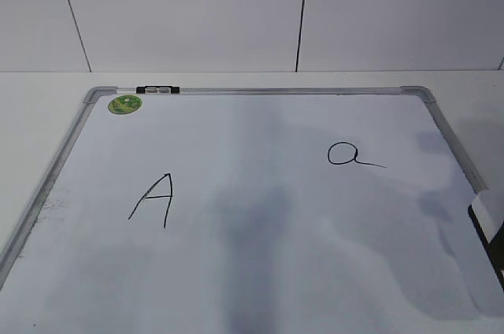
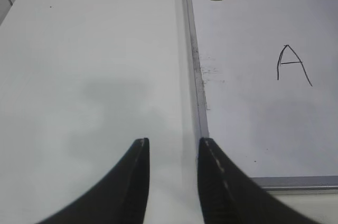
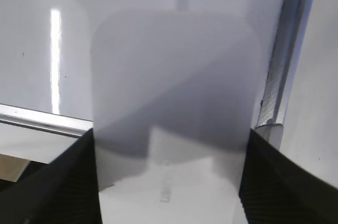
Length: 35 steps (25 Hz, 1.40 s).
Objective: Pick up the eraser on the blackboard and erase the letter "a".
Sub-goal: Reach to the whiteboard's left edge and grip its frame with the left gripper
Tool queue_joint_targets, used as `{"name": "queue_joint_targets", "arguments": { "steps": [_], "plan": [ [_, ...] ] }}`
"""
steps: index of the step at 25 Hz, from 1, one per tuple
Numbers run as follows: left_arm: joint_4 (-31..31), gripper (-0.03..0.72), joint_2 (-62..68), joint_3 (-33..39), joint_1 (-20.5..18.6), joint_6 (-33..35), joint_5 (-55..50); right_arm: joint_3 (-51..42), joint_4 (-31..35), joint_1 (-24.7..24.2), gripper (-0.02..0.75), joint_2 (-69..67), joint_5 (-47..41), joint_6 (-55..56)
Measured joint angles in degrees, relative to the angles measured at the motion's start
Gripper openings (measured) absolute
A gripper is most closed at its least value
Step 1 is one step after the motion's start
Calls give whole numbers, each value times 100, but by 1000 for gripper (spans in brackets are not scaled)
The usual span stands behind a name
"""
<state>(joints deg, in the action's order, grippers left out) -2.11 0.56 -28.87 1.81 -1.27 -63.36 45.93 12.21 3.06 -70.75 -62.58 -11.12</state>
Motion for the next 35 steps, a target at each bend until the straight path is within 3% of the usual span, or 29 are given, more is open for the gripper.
{"name": "queue_joint_targets", "arguments": {
  "steps": [8, 12, 18, 28, 35],
  "plan": [
    [-134, 240, 0, -47, 0, 0, 42, 0, 94, 0, 571, 0, 0, -13],
    [-268, 264, 161, -452, 0, 0, 259, 0, 108, 0, 571, 0, -12, -25],
    [-322, 323, 1441, -899, 0, 0, 504, 0, 142, 0, 571, 0, -12, -25],
    [-542, 333, 3208, -923, 0, 0, 1609, 0, 155, 0, 571, 0, -55, -35],
    [-542, 472, 4362, -950, 0, 38, 1841, 0, 165, 0, 571, 0, -64, -46]
  ]
}}
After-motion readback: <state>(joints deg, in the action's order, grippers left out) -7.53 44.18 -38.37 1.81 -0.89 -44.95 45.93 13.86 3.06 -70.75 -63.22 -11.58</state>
